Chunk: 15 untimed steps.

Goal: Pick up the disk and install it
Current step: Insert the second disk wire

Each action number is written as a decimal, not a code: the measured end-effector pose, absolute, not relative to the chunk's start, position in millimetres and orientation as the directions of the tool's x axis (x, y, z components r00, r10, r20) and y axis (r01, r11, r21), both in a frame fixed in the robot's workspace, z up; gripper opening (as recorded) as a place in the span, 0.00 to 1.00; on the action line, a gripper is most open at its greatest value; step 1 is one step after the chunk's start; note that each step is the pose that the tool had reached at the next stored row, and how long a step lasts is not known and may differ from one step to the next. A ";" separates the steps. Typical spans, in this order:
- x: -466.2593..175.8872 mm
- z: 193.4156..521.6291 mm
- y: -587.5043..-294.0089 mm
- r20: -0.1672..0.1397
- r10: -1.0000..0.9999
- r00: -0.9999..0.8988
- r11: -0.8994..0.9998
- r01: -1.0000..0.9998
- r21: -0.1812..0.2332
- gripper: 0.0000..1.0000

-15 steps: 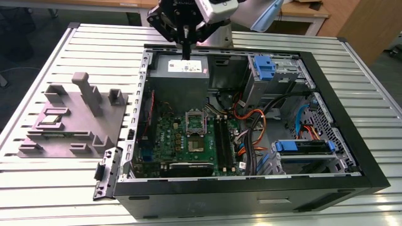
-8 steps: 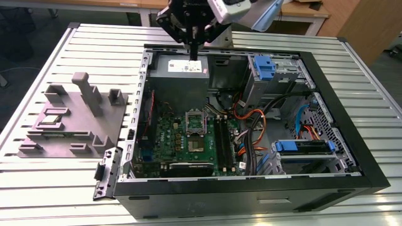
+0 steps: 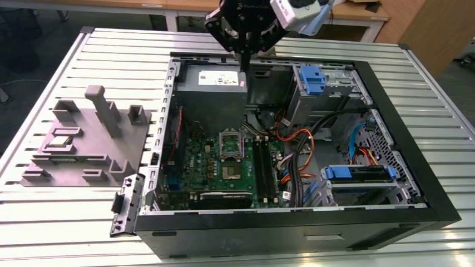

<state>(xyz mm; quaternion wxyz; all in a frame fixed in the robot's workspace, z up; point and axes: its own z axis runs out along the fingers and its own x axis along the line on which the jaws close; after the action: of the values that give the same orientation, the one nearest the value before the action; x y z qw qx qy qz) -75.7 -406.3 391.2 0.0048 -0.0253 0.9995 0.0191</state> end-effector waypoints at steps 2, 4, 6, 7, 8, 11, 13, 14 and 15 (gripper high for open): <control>-75.6 394.7 -406.2 -0.010 -0.051 -0.999 0.998 -0.051 0.037 0.10; -75.5 401.1 -406.2 -0.010 -0.051 -0.999 0.998 -0.051 0.035 0.10; -75.4 406.1 -406.2 -0.010 -0.052 -0.999 0.998 -0.053 0.031 0.10; -75.4 406.7 -406.2 -0.010 -0.054 -0.998 0.998 -0.054 0.027 0.10; -75.4 406.7 -406.2 -0.010 -0.060 -0.998 0.998 -0.060 0.024 0.10; -75.4 406.8 -406.3 -0.009 -0.100 -0.995 0.995 -0.100 0.020 0.10; -75.5 406.8 -406.2 -0.009 -0.130 -0.991 0.991 -0.130 0.020 0.10; -75.4 406.6 -406.2 -0.009 -0.142 -0.990 0.990 -0.142 0.020 0.10; -74.8 406.6 -406.5 -0.009 -0.147 -0.989 0.989 -0.147 0.019 0.10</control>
<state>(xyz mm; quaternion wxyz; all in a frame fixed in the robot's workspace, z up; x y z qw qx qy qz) -74.8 -406.5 406.6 0.0038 -0.0736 0.9972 0.0101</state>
